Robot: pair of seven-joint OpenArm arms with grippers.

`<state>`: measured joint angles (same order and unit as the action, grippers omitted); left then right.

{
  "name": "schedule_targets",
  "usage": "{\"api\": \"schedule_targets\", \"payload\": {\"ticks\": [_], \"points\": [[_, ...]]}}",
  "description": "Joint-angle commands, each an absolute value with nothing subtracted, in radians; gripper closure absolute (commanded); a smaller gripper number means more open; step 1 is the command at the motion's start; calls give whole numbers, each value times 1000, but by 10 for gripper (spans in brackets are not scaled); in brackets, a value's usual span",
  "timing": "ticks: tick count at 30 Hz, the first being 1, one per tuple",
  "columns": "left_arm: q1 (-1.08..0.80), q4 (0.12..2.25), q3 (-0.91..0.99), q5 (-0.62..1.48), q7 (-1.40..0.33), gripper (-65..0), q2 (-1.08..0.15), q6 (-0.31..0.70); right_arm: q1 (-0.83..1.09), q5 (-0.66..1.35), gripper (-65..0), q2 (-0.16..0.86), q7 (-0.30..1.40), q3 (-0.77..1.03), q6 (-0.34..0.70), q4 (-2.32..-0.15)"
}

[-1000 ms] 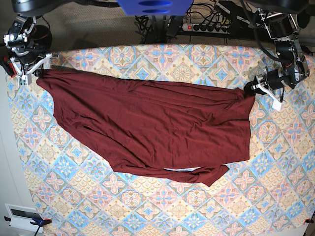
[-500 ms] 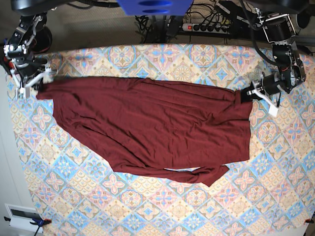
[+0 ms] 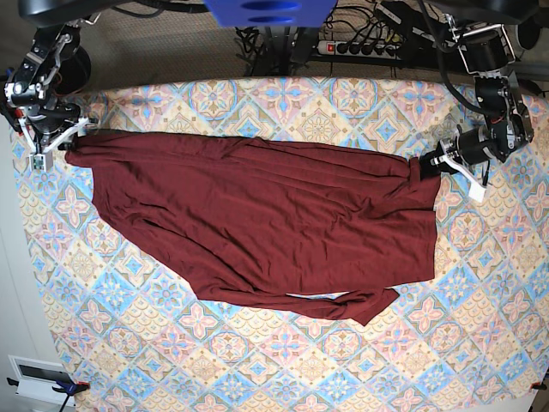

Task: Layout the t-shirt on the table in an organized manner, then fold the t-shirt properly
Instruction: 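Move the left gripper with its held fabric toward the right gripper, then release the fabric with the right gripper and regrasp the shirt edge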

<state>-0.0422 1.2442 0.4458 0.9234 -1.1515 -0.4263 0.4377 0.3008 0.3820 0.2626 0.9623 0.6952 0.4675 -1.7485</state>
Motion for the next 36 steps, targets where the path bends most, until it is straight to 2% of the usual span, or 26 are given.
{"api": "schedule_targets", "payload": {"ticks": [1, 5, 11, 17, 20, 28, 31, 36], "points": [[-36, 1256, 453, 929, -1147, -3, -444, 438, 294, 390, -124, 278, 940, 700, 464, -1762], [-36, 1256, 453, 929, -1147, -3, -433, 438, 289, 390, -128, 278, 940, 702, 461, -1761], [-36, 1256, 453, 929, -1147, -3, -424, 438, 127, 390, -128, 278, 938, 700, 461, -1733], [-38, 1256, 455, 929, -1147, -3, -424, 438, 114, 390, -128, 278, 937, 700, 463, -1672], [-38, 1256, 455, 931, -1147, -3, -424, 438, 133, 390, -128, 278, 944, 707, 466, -1699], [-44, 1256, 455, 931, -1147, -3, -424, 440, 343, 394, -128, 277, 935, 693, 473, -1871], [-44, 1256, 455, 931, -1147, -3, -424, 440, 390, 394, -128, 277, 929, 628, 519, -1896], [-44, 1256, 455, 932, -1147, -3, -424, 440, 406, 386, -132, 292, 860, 504, 519, -1888]]}}
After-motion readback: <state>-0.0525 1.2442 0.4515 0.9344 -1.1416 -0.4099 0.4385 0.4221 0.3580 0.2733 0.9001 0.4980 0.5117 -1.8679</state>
